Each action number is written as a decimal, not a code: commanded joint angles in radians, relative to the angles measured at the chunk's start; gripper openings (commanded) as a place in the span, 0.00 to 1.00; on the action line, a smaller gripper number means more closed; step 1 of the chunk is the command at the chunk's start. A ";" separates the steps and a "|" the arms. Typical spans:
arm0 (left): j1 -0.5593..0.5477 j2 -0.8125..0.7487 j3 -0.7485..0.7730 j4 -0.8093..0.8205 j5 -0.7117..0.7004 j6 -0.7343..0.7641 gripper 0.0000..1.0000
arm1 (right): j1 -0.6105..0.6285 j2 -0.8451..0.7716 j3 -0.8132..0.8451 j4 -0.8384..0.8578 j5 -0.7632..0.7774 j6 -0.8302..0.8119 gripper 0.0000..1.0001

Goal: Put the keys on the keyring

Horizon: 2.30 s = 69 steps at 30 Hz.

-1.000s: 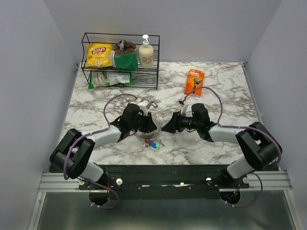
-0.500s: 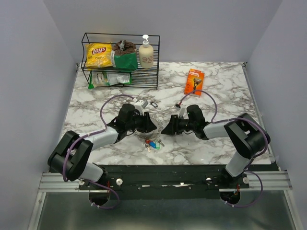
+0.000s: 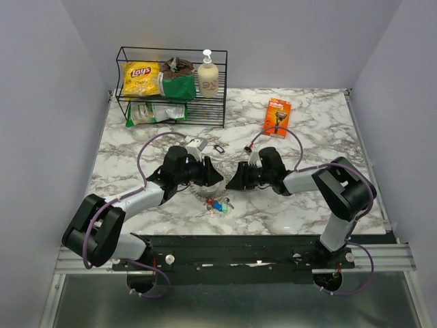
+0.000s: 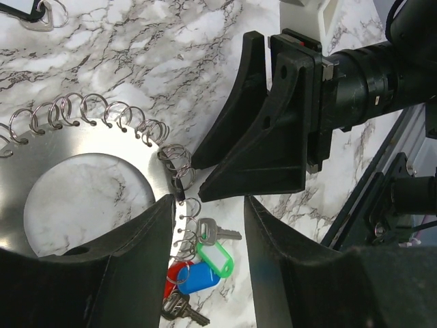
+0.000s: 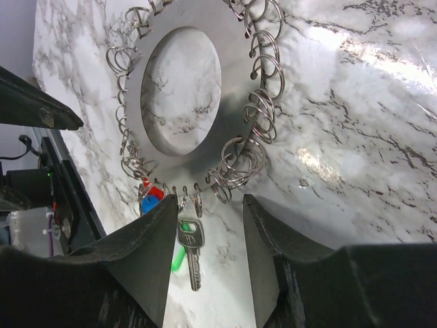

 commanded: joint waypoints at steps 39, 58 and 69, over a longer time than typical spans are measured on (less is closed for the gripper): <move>0.024 0.003 0.019 -0.059 0.049 0.056 0.52 | 0.141 -0.140 -0.001 -0.061 0.073 -0.242 0.01; 0.022 -0.048 -0.006 -0.093 0.162 0.041 0.40 | 0.247 -0.301 -0.030 -0.291 0.271 -0.477 0.01; -0.056 -0.037 -0.032 0.019 0.314 0.114 0.33 | 0.284 -0.421 -0.105 -0.271 0.291 -0.544 0.01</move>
